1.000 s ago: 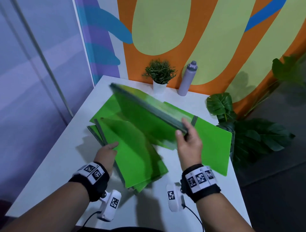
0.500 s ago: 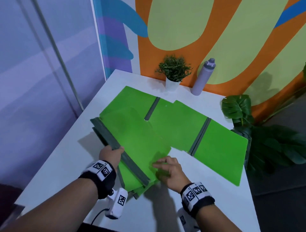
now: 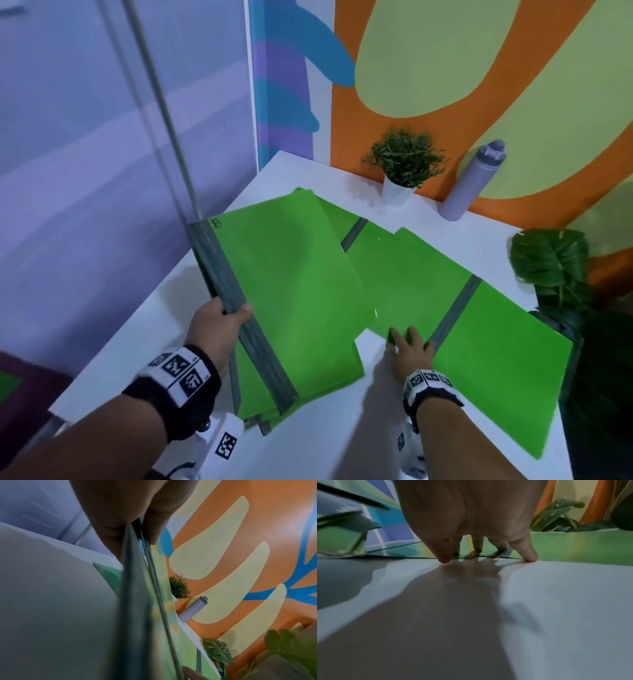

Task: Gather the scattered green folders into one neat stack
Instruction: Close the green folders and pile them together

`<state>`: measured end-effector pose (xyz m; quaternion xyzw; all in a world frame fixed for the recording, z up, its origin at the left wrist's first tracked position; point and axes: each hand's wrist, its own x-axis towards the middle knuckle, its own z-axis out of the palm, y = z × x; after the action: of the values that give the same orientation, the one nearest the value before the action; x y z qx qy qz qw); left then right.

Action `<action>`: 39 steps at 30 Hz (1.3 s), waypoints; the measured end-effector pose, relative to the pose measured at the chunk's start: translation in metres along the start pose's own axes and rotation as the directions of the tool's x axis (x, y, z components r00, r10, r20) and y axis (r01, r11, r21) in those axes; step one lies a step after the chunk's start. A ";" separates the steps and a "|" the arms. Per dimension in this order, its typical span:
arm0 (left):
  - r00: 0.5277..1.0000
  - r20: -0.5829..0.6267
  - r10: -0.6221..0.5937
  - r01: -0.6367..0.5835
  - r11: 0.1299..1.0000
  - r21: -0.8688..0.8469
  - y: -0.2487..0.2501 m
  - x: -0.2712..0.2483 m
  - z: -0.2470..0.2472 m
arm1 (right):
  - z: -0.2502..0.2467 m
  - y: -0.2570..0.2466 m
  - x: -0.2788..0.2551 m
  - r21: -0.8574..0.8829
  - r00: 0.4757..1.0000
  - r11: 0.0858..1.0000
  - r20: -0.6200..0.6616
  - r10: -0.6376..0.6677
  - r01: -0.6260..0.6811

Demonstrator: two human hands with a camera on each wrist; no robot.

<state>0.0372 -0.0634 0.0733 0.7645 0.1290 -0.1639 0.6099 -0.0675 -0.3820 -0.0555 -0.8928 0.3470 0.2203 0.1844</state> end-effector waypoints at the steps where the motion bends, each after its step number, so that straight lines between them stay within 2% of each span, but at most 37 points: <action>1: 1.000 0.003 -0.009 0.009 1.000 -0.004 -0.002 0.000 -0.001 | 0.002 0.002 -0.007 0.007 1.000 1.000 0.005 -0.010 0.010; 5: 0.997 0.043 -0.057 0.057 0.998 0.003 -0.017 -0.004 -0.009 | 0.016 0.016 -0.052 -0.034 0.996 0.995 -0.003 -0.090 0.090; 9: 0.991 0.117 -0.058 0.053 0.997 0.051 -0.034 -0.015 -0.018 | 0.038 0.041 -0.104 -0.087 0.991 0.987 -0.016 -0.134 0.132; 12: 0.980 0.169 -0.102 0.094 0.994 0.054 -0.045 -0.022 -0.018 | 0.055 0.056 -0.138 -0.121 0.987 0.986 -0.105 -0.124 0.111; 15: 0.963 0.235 -0.135 0.117 0.989 0.089 -0.054 -0.028 -0.015 | 0.056 0.062 -0.152 -0.060 0.978 0.997 -0.199 -0.056 0.045; 18: 0.923 0.355 -0.150 0.108 0.985 0.134 -0.054 -0.036 -0.009 | 0.041 0.056 -0.144 0.167 0.957 0.983 -0.288 -0.030 0.081; 20: 0.888 0.439 -0.134 0.065 0.984 0.168 -0.051 -0.044 -0.004 | 0.025 0.043 -0.141 0.366 0.952 0.921 -0.306 -0.018 0.135; 21: 0.869 0.479 -0.122 0.032 0.981 0.190 -0.049 -0.048 -0.001 | 0.017 0.035 -0.141 0.471 0.964 0.872 -0.267 0.000 0.131; 23: 0.840 0.533 -0.095 -0.028 0.975 0.219 -0.047 -0.053 0.005 | 0.008 0.024 -0.143 0.662 0.993 0.749 -0.104 0.051 0.031; 25: 0.824 0.563 -0.068 -0.065 0.975 0.213 -0.048 -0.055 0.012 | 0.004 0.018 -0.145 0.764 0.997 0.641 0.037 0.067 -0.072; 30: 0.827 0.562 0.004 -0.081 0.990 0.112 -0.053 -0.061 0.029 | 0.019 0.031 -0.148 0.866 0.976 0.459 0.135 0.169 -0.199; 33: 0.801 0.598 0.018 -0.127 0.982 0.140 -0.055 -0.059 0.037 | 0.026 0.045 -0.153 0.905 0.959 0.341 0.192 0.208 -0.255; 35: 0.779 0.627 -0.014 -0.162 0.961 0.222 -0.061 -0.051 0.041 | 0.025 0.052 -0.154 0.933 0.958 0.285 0.151 0.244 -0.219; 37: 0.785 0.615 -0.081 -0.181 0.919 0.351 -0.076 -0.040 0.043 | 0.021 0.054 -0.154 0.952 0.952 0.250 0.101 0.287 -0.177; 38: 0.795 0.596 -0.116 -0.204 0.874 0.442 -0.086 -0.035 0.043 | 0.019 0.055 -0.154 0.958 0.949 0.237 0.084 0.303 -0.161; 39: 0.807 0.571 -0.153 -0.245 0.792 0.558 -0.099 -0.030 0.042 | 0.017 0.057 -0.154 0.962 0.945 0.225 0.074 0.319 -0.152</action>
<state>-0.0337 -0.0819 -0.0105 0.8322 -0.1460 -0.4093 0.3443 -0.2134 -0.3301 0.0001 -0.5476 0.5510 -0.0719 0.6255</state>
